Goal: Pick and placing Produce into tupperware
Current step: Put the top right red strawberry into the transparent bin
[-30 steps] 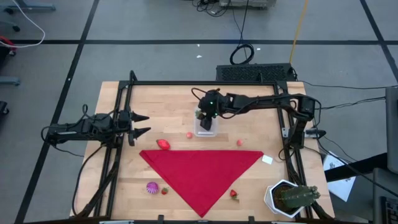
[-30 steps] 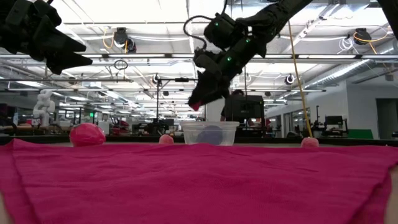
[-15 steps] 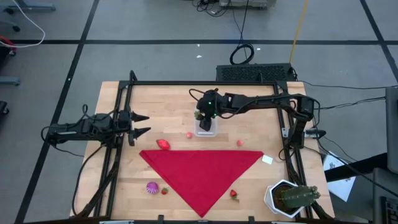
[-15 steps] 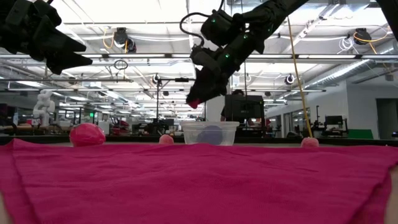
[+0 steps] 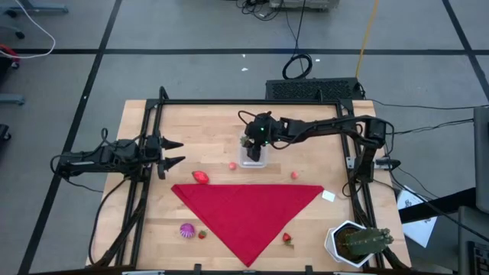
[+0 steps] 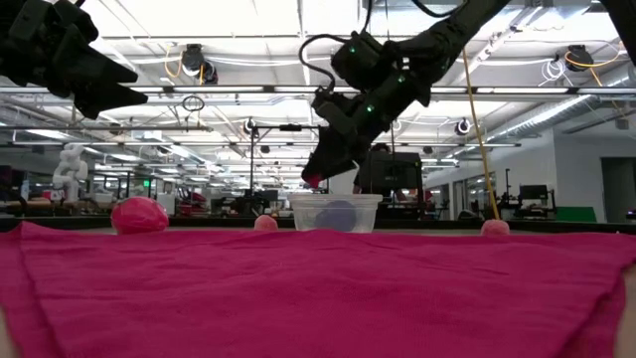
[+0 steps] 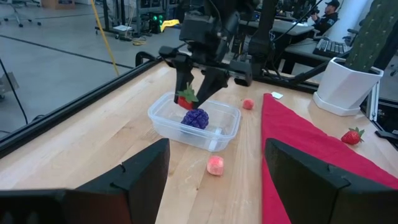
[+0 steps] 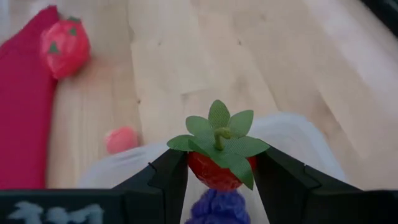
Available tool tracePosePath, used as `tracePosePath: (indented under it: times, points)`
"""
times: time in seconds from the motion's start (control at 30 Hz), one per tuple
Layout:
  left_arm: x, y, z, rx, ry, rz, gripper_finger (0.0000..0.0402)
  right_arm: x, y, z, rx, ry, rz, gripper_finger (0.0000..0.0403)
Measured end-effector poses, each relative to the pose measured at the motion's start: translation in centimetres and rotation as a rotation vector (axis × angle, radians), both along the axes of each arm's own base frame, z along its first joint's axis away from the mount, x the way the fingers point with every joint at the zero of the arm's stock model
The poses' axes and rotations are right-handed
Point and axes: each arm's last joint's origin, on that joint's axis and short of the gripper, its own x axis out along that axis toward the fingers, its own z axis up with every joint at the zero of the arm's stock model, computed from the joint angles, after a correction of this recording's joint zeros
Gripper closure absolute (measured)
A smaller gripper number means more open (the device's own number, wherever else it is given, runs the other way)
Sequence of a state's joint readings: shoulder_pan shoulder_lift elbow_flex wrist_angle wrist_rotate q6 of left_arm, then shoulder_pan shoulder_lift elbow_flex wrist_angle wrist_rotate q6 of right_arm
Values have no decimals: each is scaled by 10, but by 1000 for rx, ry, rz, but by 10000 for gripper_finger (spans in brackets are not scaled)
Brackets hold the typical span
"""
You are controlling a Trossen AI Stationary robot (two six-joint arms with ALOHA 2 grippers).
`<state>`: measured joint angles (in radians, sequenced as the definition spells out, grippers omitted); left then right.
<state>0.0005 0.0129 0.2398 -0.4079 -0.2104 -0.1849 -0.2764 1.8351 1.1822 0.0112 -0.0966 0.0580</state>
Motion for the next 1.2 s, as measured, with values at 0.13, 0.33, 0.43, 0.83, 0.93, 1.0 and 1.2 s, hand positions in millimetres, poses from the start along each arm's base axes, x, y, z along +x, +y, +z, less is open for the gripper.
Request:
tracePosePath:
  times: [0.13, 0.33, 0.43, 0.83, 0.93, 1.0, 1.2]
  points:
    - [0, 0, 0, -1, 0, 0, 131, -1, 1, -4, -6, -24, 3, 245]
    - [0, 0, 0, -1, 0, 1, 131, -6, 0, -11, 7, -3, -10, 245]
    - [0, 0, 0, -2, -1, 1, 131, -9, -1, -15, 19, -10, -24, 245]
    - [0, 0, 0, -3, -1, 1, 131, -11, -4, -18, 34, -13, -43, 245]
    - [0, 0, 0, -3, -1, 1, 131, -11, -4, -18, 40, -13, -46, 245]
    - [0, 0, 0, -3, -1, 1, 131, -11, -4, -18, 44, -13, -47, 245]
    - [0, 0, 0, -2, -1, 1, 131, -12, -3, -18, 54, -7, -50, 245]
